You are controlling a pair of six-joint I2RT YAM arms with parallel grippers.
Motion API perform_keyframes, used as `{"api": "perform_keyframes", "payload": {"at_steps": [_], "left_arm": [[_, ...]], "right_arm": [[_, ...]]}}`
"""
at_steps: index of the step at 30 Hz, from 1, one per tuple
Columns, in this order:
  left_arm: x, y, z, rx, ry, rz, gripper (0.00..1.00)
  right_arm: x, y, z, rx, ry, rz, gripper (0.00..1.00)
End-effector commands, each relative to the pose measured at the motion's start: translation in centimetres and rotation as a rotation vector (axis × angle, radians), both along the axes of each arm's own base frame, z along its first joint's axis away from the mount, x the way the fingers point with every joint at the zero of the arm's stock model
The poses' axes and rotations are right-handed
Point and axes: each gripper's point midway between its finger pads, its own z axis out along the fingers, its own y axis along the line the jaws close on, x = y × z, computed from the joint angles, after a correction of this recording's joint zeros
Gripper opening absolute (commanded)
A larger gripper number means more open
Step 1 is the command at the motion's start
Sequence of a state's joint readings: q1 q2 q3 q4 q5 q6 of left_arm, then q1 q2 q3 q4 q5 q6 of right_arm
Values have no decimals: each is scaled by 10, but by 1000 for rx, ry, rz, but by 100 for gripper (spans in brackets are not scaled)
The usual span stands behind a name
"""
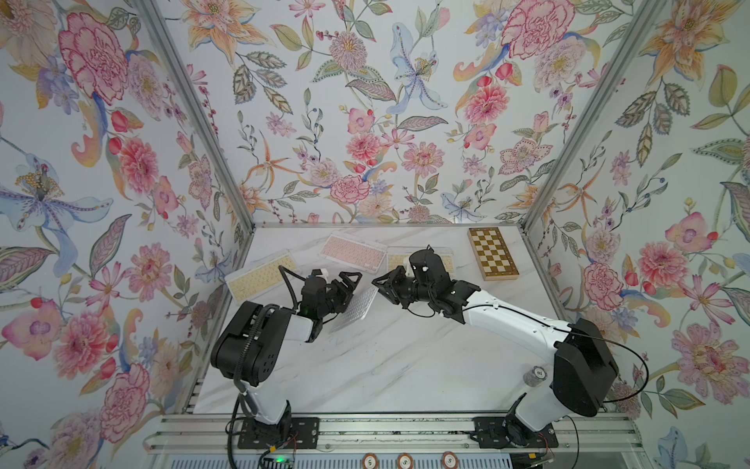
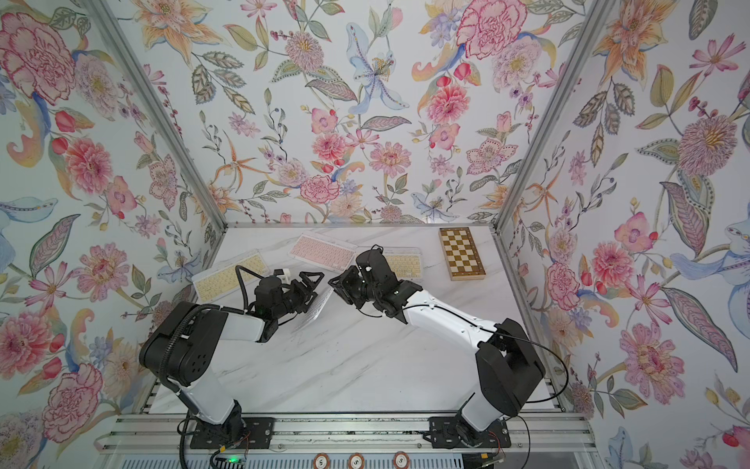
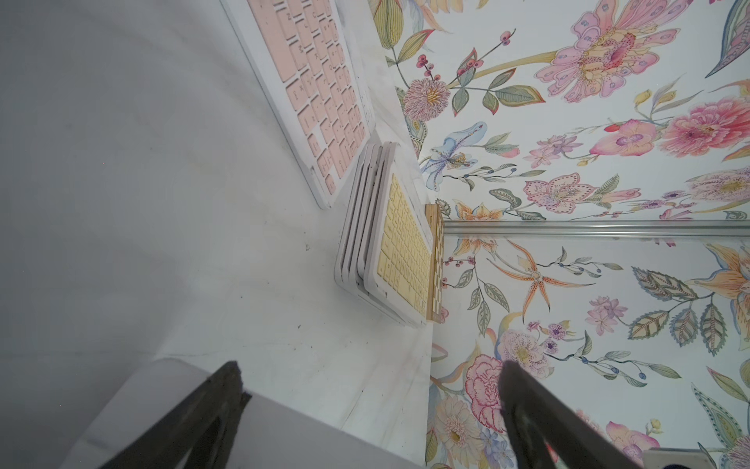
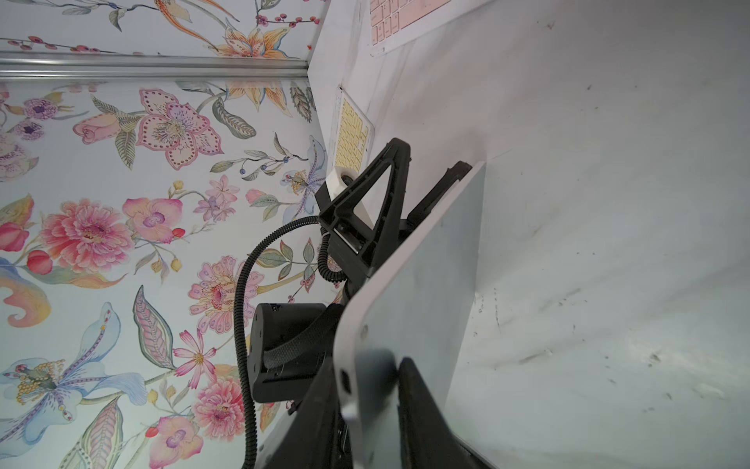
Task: Stack the numeric keypads
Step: Pick up the numeric keypad from the center of the board.
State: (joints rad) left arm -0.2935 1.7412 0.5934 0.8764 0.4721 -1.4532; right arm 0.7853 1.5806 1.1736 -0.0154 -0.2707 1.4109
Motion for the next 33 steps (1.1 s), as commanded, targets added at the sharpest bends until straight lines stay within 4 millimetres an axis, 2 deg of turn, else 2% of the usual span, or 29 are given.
{"api": "perform_keyframes", "payload": {"at_steps": [1,8,11,15,16,20,24,27,33], "left_arm": [[1,2,-1,13,-7,-23,99],[12,4,8,66,-19,-71,99],[18,1,21,123,-40,-109,99],[32,3,44,205,-76,-133,99],[35,4,48,237,-81,-138,99],[49,6,65,335,-104,-152,99],[67,0,77,359,-138,-164,99],[81,-16,82,344,-165,-184,99],[109,-68,82,304,-207,-257,99]], "right_arm": [[2,7,10,0,-35,25,21],[13,7,19,-39,-134,109,8],[21,4,20,-66,-184,173,5],[32,-14,27,-121,-289,259,2],[44,-29,31,-145,-318,255,2],[60,-60,46,-211,-422,330,2],[80,-97,60,-177,-481,357,1],[99,-127,62,-183,-517,338,0],[131,-173,51,-185,-530,310,0]]}}
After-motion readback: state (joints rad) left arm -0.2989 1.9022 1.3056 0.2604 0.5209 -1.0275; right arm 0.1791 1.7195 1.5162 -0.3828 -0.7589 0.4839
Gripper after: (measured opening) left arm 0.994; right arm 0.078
